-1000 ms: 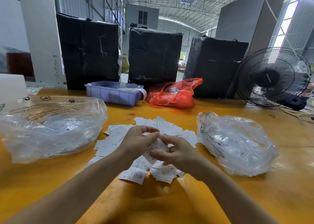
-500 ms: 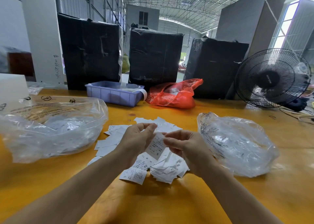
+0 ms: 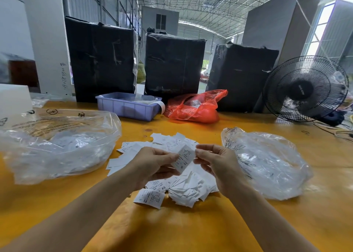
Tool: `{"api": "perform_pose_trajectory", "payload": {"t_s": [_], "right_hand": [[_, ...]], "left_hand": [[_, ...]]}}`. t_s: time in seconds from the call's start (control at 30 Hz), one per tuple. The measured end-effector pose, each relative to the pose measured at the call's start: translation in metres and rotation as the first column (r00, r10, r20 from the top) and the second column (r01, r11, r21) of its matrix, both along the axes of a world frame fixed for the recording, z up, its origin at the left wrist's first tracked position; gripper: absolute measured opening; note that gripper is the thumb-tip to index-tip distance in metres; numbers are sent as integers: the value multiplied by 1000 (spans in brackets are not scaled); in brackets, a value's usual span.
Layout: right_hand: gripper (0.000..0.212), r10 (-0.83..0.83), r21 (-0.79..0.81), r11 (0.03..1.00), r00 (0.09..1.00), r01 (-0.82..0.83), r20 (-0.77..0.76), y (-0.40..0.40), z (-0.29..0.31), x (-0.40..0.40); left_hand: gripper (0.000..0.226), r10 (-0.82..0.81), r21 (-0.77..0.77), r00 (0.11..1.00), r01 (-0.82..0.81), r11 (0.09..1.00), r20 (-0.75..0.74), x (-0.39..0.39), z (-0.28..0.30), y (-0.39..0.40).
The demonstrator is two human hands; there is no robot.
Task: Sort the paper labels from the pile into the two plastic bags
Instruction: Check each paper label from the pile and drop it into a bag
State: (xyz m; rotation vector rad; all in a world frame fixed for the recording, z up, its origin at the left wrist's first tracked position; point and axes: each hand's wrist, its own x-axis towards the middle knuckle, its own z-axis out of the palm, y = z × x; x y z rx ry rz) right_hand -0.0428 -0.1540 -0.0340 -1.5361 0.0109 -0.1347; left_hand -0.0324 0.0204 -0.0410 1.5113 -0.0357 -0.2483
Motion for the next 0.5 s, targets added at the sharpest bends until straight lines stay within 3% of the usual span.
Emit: {"api": "perform_pose_trajectory", "payload": {"t_s": [0.2, 0.33, 0.4, 0.43, 0.5], "right_hand": [[9, 32, -13, 999, 998, -31, 55, 0, 0, 1], [10, -29, -119, 991, 982, 52, 187, -8, 2, 5], [11, -86, -170, 976, 955, 138, 282, -15, 5, 7], [12, -129, -212, 954, 929, 212, 346, -20, 7, 9], [13, -219, -317, 859, 849, 402, 481, -33, 11, 14]], "left_hand": [[10, -8, 50, 1000, 8, 999, 0, 1, 8, 5], [5, 205, 183, 967, -232, 955, 153, 9, 24, 32], [9, 369, 258, 849, -479, 839, 379, 15, 30, 59], [12, 418, 295, 751, -610, 735, 511, 18, 33, 75], [19, 447, 386, 573, -809, 444, 687, 24, 39, 113]]}}
